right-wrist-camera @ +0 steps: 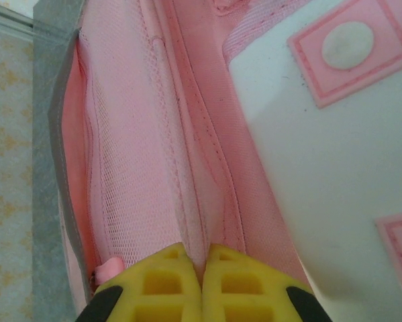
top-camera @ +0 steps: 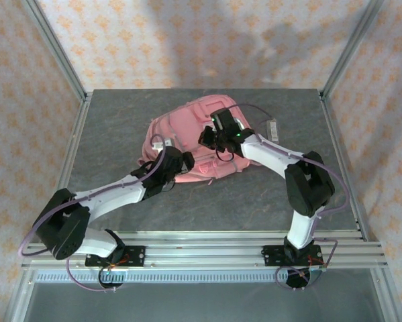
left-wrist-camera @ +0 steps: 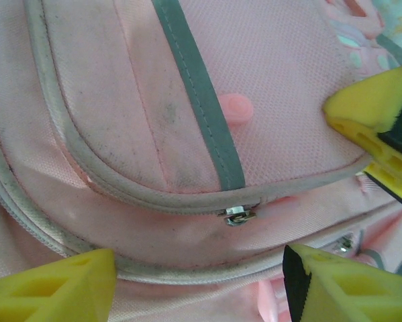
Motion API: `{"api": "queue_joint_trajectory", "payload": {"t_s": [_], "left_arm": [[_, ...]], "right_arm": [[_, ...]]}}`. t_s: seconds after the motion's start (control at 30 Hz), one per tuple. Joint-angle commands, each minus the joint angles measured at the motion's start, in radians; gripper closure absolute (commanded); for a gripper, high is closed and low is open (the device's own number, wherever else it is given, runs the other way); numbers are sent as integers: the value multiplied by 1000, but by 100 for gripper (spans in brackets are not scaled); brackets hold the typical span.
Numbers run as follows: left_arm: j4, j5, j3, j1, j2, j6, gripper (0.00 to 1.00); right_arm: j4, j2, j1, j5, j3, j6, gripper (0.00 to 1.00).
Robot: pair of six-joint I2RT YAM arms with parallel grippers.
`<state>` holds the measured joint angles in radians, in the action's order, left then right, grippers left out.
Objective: Pack the student bag
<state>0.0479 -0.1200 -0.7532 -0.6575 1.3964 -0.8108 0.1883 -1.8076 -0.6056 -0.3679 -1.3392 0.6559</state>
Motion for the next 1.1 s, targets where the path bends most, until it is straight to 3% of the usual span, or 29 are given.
{"api": "queue_joint_trajectory", "payload": {"t_s": [0.0, 0.23, 0.53, 0.67, 0.73, 0.97, 1.07], "left_arm": [[20, -69, -80, -21, 71, 3, 35], [-33, -148, -182, -31, 197, -36, 34], [255, -122, -94, -42, 169, -5, 33], [260, -154, -92, -42, 173, -7, 33], [163, -180, -142, -42, 202, -12, 39], [72, -221, -97, -33, 189, -34, 100], [104, -169, -22, -19, 125, -6, 100]], "right_arm": [[-151, 85, -21, -79, -22, 48, 100], [-172, 90, -50, -89, -9, 62, 100], [-205, 100, -86, -101, 51, 80, 100], [-213, 106, -98, -101, 65, 83, 100], [-213, 113, -99, -98, 67, 84, 100], [-193, 139, -96, -64, 69, 66, 100], [-190, 141, -89, -58, 73, 64, 100]]}}
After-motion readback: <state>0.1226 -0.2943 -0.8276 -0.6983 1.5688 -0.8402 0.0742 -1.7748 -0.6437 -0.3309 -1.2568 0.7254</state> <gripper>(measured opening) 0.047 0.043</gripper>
